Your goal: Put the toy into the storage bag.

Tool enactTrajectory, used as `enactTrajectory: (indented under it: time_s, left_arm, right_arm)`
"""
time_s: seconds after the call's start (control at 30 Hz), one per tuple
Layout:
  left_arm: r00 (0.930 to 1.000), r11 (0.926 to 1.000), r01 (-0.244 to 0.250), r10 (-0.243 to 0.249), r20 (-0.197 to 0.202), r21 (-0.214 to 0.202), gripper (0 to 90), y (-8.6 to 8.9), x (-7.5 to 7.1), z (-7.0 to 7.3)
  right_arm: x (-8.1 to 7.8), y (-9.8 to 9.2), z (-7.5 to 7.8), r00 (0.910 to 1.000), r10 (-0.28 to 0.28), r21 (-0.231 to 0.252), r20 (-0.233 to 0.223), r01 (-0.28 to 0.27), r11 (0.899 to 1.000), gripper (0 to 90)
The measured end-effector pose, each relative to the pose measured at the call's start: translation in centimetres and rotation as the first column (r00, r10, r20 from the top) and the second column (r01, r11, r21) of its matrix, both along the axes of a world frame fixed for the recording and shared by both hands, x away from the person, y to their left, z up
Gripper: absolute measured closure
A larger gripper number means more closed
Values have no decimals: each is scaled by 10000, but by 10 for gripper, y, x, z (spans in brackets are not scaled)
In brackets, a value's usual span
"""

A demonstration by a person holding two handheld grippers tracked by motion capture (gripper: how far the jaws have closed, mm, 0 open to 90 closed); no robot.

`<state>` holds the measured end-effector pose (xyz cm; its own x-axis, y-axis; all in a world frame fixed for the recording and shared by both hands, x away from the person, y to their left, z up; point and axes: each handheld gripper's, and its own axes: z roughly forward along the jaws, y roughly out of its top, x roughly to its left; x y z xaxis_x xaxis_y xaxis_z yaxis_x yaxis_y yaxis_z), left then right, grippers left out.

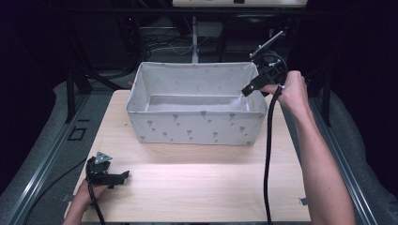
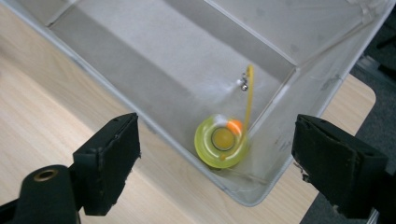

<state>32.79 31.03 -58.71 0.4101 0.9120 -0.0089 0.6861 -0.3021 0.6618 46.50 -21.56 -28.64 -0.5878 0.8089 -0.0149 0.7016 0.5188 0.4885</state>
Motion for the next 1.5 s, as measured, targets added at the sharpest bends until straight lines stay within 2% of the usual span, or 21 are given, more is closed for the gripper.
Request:
enactTrajectory:
  time_s: [0.23, 0.4, 0.43, 0.67, 0.83, 1.1, 1.33, 1.5]
  left_arm:
    - [9999, 10000, -68, 68, 108, -8, 0, -1, 0, -1]
    - [9999, 10000, -80, 80, 115, -4, 0, -1, 0, -1]
    - [9999, 10000, -83, 83, 114, -6, 0, -1, 0, -1]
    - [9999, 10000, -74, 74, 127, 0, 0, -1, 0, -1]
    - [9999, 10000, -72, 72, 124, 2, 0, -1, 0, -1]
    - [9999, 10000, -80, 80, 127, -4, 0, -1, 0, -1]
    - [9999, 10000, -86, 86, 133, 1, 0, -1, 0, -1]
    - [9999, 10000, -91, 91, 129, 2, 0, -1, 0, -1]
  right_arm:
    - [-23, 11, 13, 9975, 525, 69, 476, -529, 9986, 54]
    - [-44, 22, 17, 9913, 1098, -6, 729, -1101, 9939, 16]
    - [-47, 24, 16, 9898, 1163, 114, 818, -1176, 9930, 14]
    - [-71, 39, 9, 9787, 1839, -189, 913, -1830, 9829, 0]
    - [-85, 47, -5, 9712, 2196, -161, 926, -2191, 9756, 0]
    - [-102, 54, -41, 9618, 2709, -261, 388, -2700, 9625, 0]
    - [-113, 56, -73, 9558, 2939, -99, 14, -2939, 9558, 0]
    - [-120, 57, -103, 9520, 3044, 18, -330, -3045, 9525, 0]
